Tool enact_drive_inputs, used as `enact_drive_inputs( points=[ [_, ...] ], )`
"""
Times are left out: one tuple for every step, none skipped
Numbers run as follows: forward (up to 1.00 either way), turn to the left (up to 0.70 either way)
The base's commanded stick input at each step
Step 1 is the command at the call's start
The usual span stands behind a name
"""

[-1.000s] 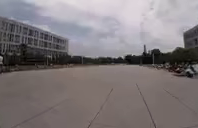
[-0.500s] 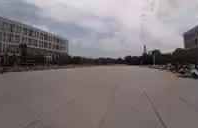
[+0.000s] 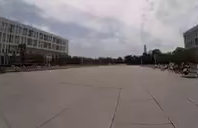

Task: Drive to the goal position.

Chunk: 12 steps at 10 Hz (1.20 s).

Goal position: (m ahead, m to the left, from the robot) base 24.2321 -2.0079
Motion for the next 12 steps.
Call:
enact_drive_inputs(
  points=[
    [0.7, 0.0],
    [0.7, 0.0],
    [0.7, 0.0],
    [0.7, 0.0],
    [0.7, 0.0],
    [0.7, 0.0],
    [0.7, 0.0],
    [0.7, 0.0],
    [0.7, 0.0],
    [0.7, 0.0],
    [0.7, 0.0],
    [0.7, 0.0]
  ],
)
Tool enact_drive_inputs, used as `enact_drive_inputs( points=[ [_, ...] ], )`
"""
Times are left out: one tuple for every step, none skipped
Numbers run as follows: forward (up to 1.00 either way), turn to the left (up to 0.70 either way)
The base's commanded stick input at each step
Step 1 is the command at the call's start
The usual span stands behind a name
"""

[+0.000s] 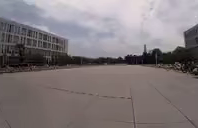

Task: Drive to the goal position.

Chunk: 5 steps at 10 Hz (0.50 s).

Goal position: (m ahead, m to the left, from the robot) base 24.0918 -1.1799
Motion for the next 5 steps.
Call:
enact_drive_inputs(
  points=[
    [0.7, 0.0],
    [0.7, 0.0],
    [0.7, 0.0],
    [0.7, -0.2],
    [0.7, -0.35]
  ],
)
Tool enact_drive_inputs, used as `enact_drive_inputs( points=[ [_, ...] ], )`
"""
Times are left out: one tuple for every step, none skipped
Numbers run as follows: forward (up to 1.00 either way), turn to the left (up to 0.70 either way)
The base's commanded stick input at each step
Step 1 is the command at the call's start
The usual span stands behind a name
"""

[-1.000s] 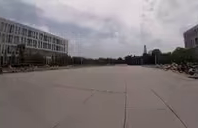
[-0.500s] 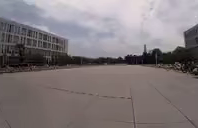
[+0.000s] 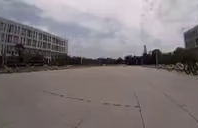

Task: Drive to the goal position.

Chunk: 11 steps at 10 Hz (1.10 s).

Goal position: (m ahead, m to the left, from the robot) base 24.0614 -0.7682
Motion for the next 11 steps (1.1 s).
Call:
enact_drive_inputs(
  points=[
    [0.7, -0.29],
    [0.7, -0.14],
    [0.7, 0.0],
    [0.7, 0.0],
    [0.7, 0.0],
    [0.7, 0.0],
    [0.7, 0.0],
    [0.7, 0.0],
    [0.7, 0.0],
    [0.7, 0.0],
    [0.7, 0.0]
  ],
)
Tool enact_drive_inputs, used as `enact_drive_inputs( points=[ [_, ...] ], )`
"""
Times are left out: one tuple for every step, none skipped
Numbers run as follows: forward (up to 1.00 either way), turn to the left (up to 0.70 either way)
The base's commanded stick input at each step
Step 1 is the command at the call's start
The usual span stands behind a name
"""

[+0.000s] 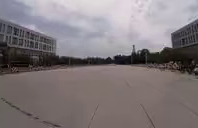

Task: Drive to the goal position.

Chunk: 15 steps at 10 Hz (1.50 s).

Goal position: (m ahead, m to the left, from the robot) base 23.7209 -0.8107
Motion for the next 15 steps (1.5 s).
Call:
enact_drive_inputs(
  points=[
    [0.7, 0.0],
    [0.7, 0.0],
    [0.7, 0.0],
    [0.7, 0.0],
    [0.7, 0.0],
    [0.7, 0.0],
    [0.7, 0.0],
    [0.7, 0.0],
    [0.7, 0.0],
    [0.7, 0.0],
    [0.7, 0.0],
    [0.7, 0.0],
    [0.7, 0.0],
    [0.7, 0.0],
    [0.7, 0.0]
  ],
)
